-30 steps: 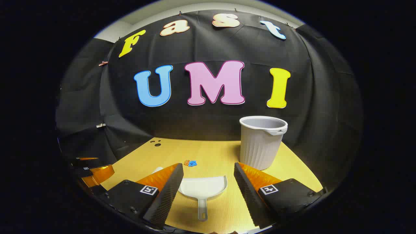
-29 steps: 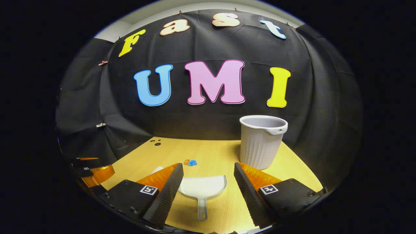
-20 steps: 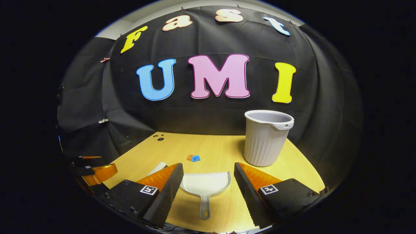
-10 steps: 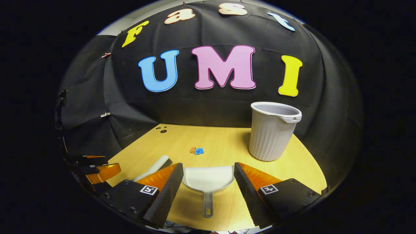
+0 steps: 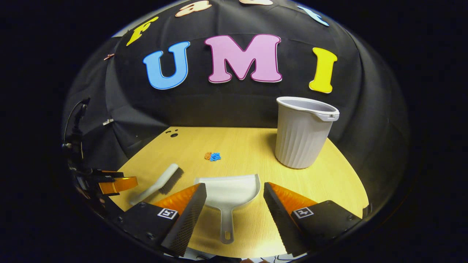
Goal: Pick up the small broom and dustpan from the desktop, sweep the trash into the dustpan with the broom, and then empty the trash into the garbage bin.
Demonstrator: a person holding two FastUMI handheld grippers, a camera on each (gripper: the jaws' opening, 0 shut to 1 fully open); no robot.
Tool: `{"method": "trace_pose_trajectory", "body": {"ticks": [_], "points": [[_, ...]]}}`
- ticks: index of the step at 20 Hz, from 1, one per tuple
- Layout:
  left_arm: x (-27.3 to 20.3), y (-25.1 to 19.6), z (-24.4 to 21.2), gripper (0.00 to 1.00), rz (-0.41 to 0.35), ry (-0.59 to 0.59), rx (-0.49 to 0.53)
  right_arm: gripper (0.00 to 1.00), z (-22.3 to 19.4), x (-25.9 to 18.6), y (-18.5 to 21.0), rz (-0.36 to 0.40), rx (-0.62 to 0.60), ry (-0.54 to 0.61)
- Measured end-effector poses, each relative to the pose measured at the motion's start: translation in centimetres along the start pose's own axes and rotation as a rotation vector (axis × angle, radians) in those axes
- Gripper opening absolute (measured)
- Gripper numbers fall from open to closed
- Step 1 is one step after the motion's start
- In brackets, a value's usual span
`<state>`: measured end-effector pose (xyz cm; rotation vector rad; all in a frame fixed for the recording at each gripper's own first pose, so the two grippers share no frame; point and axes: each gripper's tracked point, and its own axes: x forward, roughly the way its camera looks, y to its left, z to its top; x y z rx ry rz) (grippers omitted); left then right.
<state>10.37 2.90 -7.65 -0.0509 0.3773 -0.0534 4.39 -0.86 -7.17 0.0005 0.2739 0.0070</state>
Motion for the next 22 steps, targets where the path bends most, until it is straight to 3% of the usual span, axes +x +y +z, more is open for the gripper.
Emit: {"method": "trace_pose_trajectory", "body": {"ticks": [6, 13, 19, 22], "points": [[5.8, 0.1, -2.9, 0.96, 0.005, 0.209, 0.05, 0.98, -2.4, 1.9, -0.3, 0.02, 0.021, 0.097], [10.1, -0.5, -5.2, 0.95, 0.006, 0.368, 0.072, 0.99, -5.7, 3.8, -0.5, 0.039, 0.04, 0.225], [11.8, -0.2, -6.4, 0.91, 0.038, 0.42, 0.073, 1.0, -6.8, 4.2, -0.3, 0.067, 0.043, 0.264], [12.1, 0.2, -6.8, 0.81, 0.063, 0.414, 0.094, 1.0, -7.1, 4.3, -0.1, 0.077, 0.047, 0.278]]}}
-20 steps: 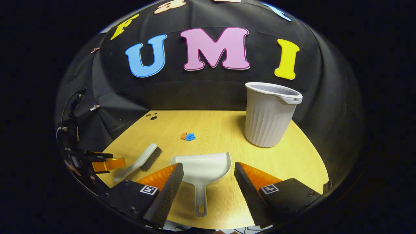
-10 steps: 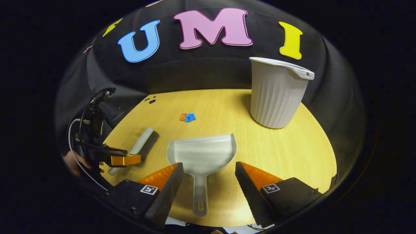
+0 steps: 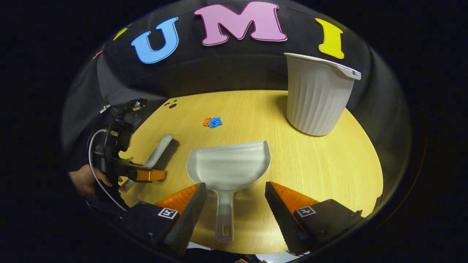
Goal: Pick up the small broom and dustpan from the desktop, sweep the trash into the dustpan with the broom, and then empty the trash into the garbage bin.
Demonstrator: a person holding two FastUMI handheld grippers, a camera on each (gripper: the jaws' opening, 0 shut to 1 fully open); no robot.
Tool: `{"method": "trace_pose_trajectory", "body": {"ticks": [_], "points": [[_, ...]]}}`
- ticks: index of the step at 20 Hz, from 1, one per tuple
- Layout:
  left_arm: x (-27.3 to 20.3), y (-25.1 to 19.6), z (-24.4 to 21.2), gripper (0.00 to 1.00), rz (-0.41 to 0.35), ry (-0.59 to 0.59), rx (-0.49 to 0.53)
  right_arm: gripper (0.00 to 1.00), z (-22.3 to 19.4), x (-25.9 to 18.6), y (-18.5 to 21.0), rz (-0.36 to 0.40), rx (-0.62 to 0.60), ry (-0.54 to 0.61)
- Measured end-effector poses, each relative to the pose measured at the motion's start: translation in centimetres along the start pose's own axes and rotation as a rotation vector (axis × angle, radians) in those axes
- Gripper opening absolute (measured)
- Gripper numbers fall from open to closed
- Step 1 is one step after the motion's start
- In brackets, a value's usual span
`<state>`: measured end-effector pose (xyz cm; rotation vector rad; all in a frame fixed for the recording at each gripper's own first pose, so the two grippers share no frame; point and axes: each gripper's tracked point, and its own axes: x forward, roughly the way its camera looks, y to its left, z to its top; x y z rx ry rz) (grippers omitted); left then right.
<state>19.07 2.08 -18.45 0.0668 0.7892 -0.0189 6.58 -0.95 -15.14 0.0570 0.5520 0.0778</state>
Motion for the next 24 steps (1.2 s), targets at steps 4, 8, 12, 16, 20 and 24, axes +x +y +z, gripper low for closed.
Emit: {"method": "trace_pose_trajectory", "body": {"ticks": [4, 8, 12, 16, 20, 24], "points": [[0.1, -0.1, 0.1, 0.67, 0.005, -0.016, -0.001, 1.0, -0.4, -0.1, 0.2, 0.008, -0.006, 0.011], [0.4, -0.4, 0.5, 0.43, 0.002, -0.049, 0.017, 1.0, -1.1, 0.0, 0.7, 0.019, 0.0, 0.035], [0.4, -0.5, 0.5, 0.3, 0.003, -0.089, 0.021, 1.0, -2.1, 0.4, 1.3, 0.015, 0.01, 0.081], [-0.7, 0.3, 0.2, 0.25, 0.015, -0.125, -0.008, 1.0, -2.9, 0.7, 1.7, 0.0, 0.008, 0.107], [-3.2, 1.1, -0.3, 0.25, 0.004, -0.178, -0.064, 1.0, -3.9, 1.1, 1.4, -0.025, 0.004, 0.135], [-6.6, 2.0, -1.0, 0.24, -0.001, -0.226, -0.096, 1.0, -5.5, 2.2, 0.3, -0.069, 0.003, 0.196]]}}
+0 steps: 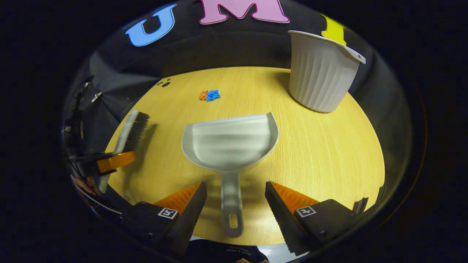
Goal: Pick up the small broom and dustpan from the desktop, sweep the trash into the dustpan with the broom, and then empty the trash into the garbage bin.
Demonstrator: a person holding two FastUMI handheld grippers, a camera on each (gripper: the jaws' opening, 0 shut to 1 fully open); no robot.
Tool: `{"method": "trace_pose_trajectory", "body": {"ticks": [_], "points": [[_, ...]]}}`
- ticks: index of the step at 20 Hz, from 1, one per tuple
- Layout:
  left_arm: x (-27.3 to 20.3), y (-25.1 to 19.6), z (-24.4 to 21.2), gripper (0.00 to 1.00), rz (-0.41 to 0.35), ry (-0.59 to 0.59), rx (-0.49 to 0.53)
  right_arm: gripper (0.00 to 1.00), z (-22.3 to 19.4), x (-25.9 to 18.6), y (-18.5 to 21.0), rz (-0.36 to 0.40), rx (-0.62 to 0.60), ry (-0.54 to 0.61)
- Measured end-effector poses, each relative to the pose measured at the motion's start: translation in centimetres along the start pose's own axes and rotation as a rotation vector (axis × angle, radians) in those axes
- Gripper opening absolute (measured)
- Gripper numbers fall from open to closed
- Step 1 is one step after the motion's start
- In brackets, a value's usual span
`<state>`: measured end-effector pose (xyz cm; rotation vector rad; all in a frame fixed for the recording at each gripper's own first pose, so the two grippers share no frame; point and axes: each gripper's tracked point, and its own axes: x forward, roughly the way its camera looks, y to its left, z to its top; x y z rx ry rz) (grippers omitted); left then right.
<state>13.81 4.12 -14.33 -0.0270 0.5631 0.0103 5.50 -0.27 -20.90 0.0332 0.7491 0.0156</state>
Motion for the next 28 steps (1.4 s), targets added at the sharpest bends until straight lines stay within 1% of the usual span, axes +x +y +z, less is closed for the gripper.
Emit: {"method": "trace_pose_trajectory", "body": {"ticks": [2, 5, 8, 12, 17, 19, 20, 21, 22, 23, 25, 26, 28], "points": [[-1.5, 0.4, -0.2, 0.24, 0.007, -0.011, -0.001, 1.0, -0.6, 0.9, -0.3, -0.013, -0.002, 0.036], [-3.3, 0.8, -0.7, 0.24, 0.014, -0.017, -0.032, 1.0, -1.4, 2.6, -0.8, -0.045, -0.033, 0.093], [-4.4, 1.4, -1.1, 0.24, 0.035, -0.017, -0.037, 1.0, -1.6, 4.1, -0.3, -0.058, -0.049, 0.137], [-4.8, 2.1, -1.4, 0.25, 0.06, -0.012, -0.044, 1.0, -2.1, 5.7, 0.1, -0.054, -0.034, 0.191], [-4.5, 2.1, -1.3, 0.24, 0.074, 0.003, -0.068, 0.98, -1.2, 6.3, -0.3, -0.071, -0.039, 0.185], [-4.4, 2.2, -1.2, 0.24, 0.081, 0.006, -0.064, 0.77, -0.9, 6.6, -0.6, -0.079, -0.017, 0.191], [-4.3, 2.1, -1.1, 0.25, 0.083, 0.008, -0.065, 0.65, -0.7, 6.6, -0.8, -0.078, -0.016, 0.194], [-4.0, 2.0, -1.0, 0.25, 0.082, 0.013, -0.069, 0.58, -0.6, 6.7, -0.9, -0.071, -0.019, 0.2], [-3.6, 1.9, -1.0, 0.25, 0.081, 0.018, -0.072, 0.44, -0.6, 6.7, -0.8, -0.058, -0.025, 0.21], [-3.3, 1.8, -1.0, 0.23, 0.079, 0.024, -0.076, 0.44, -0.6, 6.6, -0.7, -0.04, -0.044, 0.212], [-2.4, 1.3, -0.7, 0.25, 0.065, 0.036, -0.073, 0.41, -0.7, 6.7, -0.6, -0.002, -0.086, 0.208], [-1.9, 1.2, -0.4, 0.25, 0.06, 0.041, -0.066, 0.37, -0.7, 6.7, -0.6, 0.015, -0.095, 0.207], [-0.6, 0.9, 0.7, 0.25, 0.046, 0.051, -0.05, 0.36, -0.8, 6.6, -0.6, 0.042, -0.109, 0.216]]}}
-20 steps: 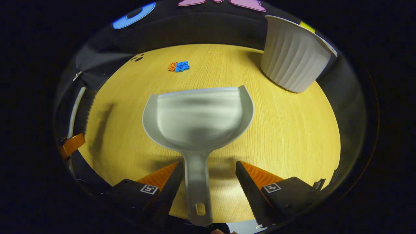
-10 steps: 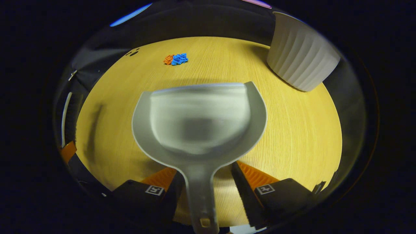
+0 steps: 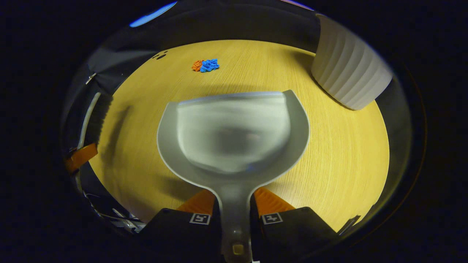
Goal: Pick up the small broom and dustpan from the desktop, sweep the trash into the dustpan with the broom, and then empty the trash into the garbage bin.
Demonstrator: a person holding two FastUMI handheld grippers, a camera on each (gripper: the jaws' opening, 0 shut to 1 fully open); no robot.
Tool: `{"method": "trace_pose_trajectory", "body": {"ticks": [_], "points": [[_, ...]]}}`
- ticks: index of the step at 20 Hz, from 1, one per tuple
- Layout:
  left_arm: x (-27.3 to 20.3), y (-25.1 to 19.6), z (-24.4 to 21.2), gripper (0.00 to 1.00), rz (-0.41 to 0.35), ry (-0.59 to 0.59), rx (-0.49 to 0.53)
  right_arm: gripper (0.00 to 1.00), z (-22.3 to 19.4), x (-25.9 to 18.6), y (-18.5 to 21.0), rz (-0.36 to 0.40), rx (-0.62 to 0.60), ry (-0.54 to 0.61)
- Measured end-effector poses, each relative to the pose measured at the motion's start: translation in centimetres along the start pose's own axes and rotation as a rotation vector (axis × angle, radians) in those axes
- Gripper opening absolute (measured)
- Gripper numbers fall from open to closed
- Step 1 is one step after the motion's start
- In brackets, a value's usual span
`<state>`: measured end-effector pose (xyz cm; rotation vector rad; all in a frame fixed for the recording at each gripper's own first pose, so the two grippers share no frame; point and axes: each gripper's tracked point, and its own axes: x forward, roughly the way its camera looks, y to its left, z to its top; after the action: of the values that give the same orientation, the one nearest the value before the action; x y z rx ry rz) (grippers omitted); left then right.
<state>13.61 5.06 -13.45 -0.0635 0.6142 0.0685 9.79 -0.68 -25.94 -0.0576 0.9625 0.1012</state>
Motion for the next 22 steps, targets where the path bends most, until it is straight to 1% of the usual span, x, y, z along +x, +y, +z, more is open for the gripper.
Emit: {"method": "trace_pose_trajectory", "body": {"ticks": [4, 6, 7, 8, 12, 18, 19, 20, 21, 22], "points": [[2.5, -0.9, 2.8, 0.25, -0.026, 0.022, 0.069, 0.36, -0.3, -0.3, -0.5, 0.015, -0.031, 0.008], [4.1, -1.4, 4.3, 0.25, -0.04, 0.038, 0.108, 0.36, -0.1, -0.6, -1.3, 0.007, -0.063, -0.008], [4.8, -1.8, 5.1, 0.25, -0.046, 0.043, 0.126, 0.4, 0.1, -0.5, -1.5, 0.007, -0.077, -0.012], [5.6, -2.0, 5.9, 0.25, -0.052, 0.047, 0.144, 0.36, 0.2, -0.6, -1.7, 0.011, -0.083, -0.013], [9.2, -3.0, 9.7, 0.25, -0.075, 0.062, 0.238, 0.36, 1.2, -1.6, -2.7, 0.029, -0.115, -0.021], [15.1, -5.0, 14.9, 0.25, -0.097, 0.081, 0.479, 0.35, 0.8, -2.1, -4.0, 0.061, -0.163, 0.009], [16.0, -5.6, 15.5, 0.24, -0.106, 0.08, 0.519, 0.35, 0.7, -2.2, -4.4, 0.063, -0.171, 0.015], [16.7, -6.2, 16.1, 0.25, -0.115, 0.074, 0.565, 0.31, 0.7, -2.3, -4.6, 0.063, -0.182, 0.017], [17.4, -6.9, 16.5, 0.24, -0.129, 0.068, 0.615, 0.35, 0.7, -2.4, -4.9, 0.062, -0.196, 0.018], [18.1, -7.6, 16.8, 0.25, -0.144, 0.065, 0.664, 0.35, 0.7, -2.3, -5.1, 0.063, -0.207, 0.022]]}}
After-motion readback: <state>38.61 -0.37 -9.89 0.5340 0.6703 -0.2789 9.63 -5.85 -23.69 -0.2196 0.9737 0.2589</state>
